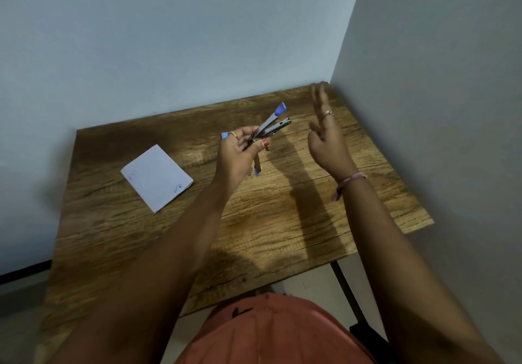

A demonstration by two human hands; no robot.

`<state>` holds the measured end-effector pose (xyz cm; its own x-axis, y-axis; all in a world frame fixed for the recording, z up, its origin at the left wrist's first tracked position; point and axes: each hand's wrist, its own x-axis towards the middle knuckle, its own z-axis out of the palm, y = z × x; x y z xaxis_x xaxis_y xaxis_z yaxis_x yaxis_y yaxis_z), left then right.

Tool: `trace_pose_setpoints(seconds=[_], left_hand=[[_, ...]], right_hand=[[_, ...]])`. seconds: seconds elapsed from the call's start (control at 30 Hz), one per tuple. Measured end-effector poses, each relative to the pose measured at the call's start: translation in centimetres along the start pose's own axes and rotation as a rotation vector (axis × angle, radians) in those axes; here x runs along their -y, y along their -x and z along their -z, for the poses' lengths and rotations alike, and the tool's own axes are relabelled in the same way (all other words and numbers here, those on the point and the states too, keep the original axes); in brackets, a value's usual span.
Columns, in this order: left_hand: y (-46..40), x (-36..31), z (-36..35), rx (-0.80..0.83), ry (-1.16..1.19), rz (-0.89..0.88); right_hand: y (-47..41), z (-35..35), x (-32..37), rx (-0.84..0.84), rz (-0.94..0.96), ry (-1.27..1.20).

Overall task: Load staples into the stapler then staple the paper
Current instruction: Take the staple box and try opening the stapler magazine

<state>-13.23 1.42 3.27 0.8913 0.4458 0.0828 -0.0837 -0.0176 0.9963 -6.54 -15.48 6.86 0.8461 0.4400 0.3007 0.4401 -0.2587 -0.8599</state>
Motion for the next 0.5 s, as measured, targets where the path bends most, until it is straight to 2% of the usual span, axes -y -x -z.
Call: trace_pose_setpoints(seconds=[0.17,0.3,0.4,0.5], left_hand=[[-0.7,-0.2,0.1,0.026,0.0,0.006],[-1.1,0.1,0.5,0.001,0.043,0.025],[-1.2,0.8,1.0,-0.008,0.219,0.16],[-1.0,1.7,1.3,-0.015,0.397,0.303]], right_hand=[[-0.8,0.4,-1.3,0.002,-0.045,-0.052],[-0.1,1.3,-3.9,-0.156,-0.211,-0.178],[1.6,1.2,-5.9,-0.211,-0.376,-0.129],[4.1,0.3,-7.7,-0.122,-0.417,-0.014]])
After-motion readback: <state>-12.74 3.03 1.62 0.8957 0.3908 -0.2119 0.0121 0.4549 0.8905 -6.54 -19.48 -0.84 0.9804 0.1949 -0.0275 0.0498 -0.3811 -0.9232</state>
